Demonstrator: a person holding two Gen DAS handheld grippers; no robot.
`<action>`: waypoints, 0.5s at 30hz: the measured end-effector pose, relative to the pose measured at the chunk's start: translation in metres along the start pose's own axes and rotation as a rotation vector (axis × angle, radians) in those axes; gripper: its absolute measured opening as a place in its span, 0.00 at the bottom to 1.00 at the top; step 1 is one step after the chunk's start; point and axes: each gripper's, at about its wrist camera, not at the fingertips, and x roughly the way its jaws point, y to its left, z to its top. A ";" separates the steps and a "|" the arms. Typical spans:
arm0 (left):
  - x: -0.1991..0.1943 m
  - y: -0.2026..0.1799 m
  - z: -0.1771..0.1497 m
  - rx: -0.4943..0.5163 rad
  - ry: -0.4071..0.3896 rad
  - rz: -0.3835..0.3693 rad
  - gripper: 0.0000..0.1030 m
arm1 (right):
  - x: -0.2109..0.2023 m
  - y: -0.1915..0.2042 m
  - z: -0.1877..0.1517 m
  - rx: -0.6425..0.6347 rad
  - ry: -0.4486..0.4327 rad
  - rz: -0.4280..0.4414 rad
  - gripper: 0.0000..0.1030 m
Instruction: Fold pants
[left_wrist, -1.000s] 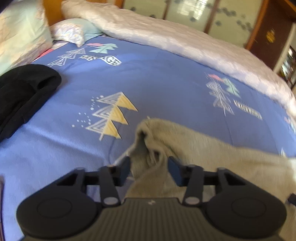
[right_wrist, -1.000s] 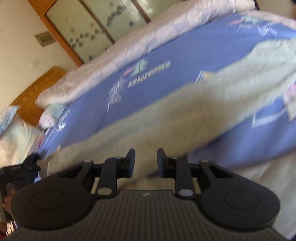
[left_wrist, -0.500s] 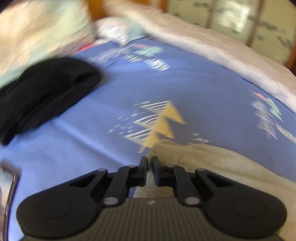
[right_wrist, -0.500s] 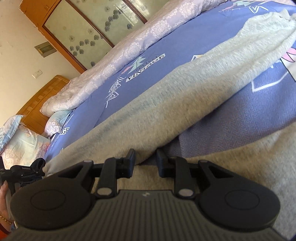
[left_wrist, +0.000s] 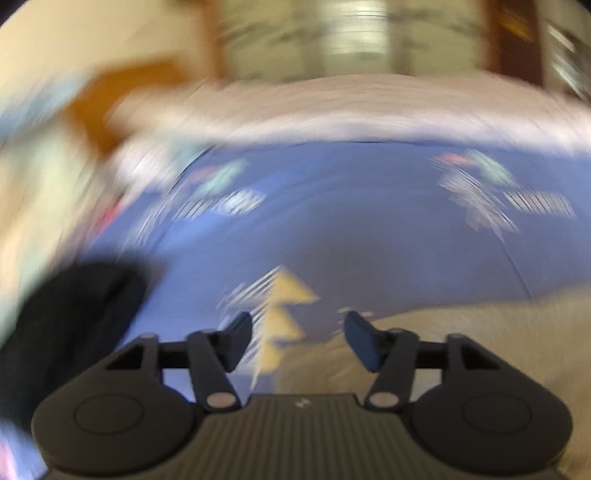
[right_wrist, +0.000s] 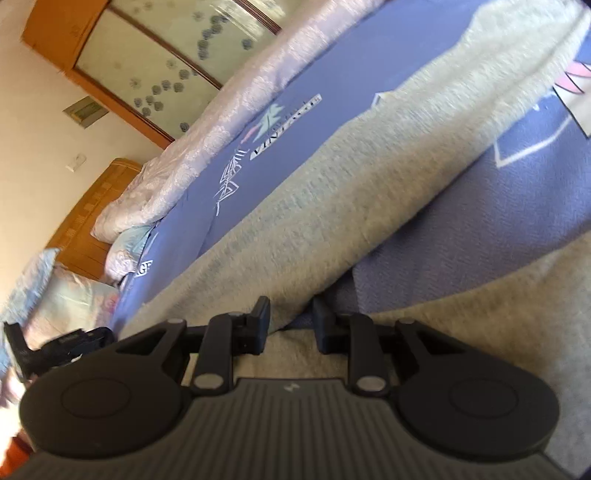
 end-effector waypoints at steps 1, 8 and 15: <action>0.001 -0.015 0.000 0.094 -0.022 0.002 0.57 | -0.006 0.001 0.005 -0.012 -0.004 0.000 0.29; 0.020 -0.075 0.001 0.422 -0.026 -0.124 0.67 | -0.051 -0.003 0.092 -0.144 -0.179 -0.229 0.29; 0.046 -0.084 0.007 0.498 0.041 -0.156 0.57 | -0.040 -0.042 0.212 -0.037 -0.234 -0.584 0.38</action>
